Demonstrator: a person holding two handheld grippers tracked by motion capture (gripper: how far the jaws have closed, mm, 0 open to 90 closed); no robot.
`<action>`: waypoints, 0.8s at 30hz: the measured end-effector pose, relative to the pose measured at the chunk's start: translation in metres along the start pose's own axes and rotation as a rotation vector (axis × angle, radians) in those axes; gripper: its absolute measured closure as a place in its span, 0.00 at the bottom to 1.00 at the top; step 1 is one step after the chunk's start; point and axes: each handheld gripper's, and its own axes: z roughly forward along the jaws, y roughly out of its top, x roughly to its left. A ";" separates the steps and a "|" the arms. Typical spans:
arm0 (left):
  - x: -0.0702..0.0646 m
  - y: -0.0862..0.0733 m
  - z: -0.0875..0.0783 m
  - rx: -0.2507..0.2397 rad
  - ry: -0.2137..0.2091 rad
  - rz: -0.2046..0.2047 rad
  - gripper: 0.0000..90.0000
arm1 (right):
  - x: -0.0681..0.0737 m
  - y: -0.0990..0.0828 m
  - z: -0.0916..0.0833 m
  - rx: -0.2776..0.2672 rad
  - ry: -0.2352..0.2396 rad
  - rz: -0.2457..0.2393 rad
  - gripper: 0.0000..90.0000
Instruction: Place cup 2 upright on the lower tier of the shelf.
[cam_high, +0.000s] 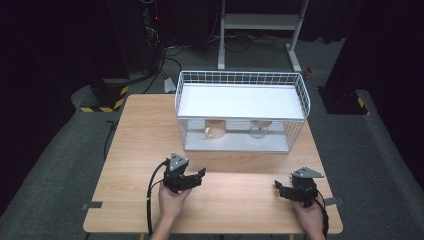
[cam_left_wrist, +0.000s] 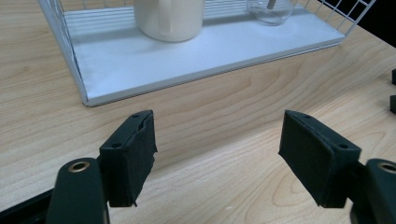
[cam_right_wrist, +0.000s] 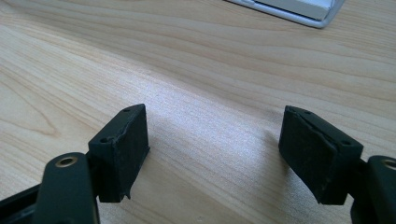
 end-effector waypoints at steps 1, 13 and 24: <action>0.000 0.000 -0.001 0.003 -0.001 0.005 0.30 | 0.000 0.000 0.000 0.000 0.000 0.000 0.27; -0.002 -0.010 -0.003 0.020 0.009 0.007 0.30 | 0.000 0.000 0.000 0.000 -0.002 0.001 0.27; 0.004 -0.025 -0.003 0.042 0.046 0.004 0.30 | 0.000 0.000 0.000 0.000 -0.002 0.001 0.27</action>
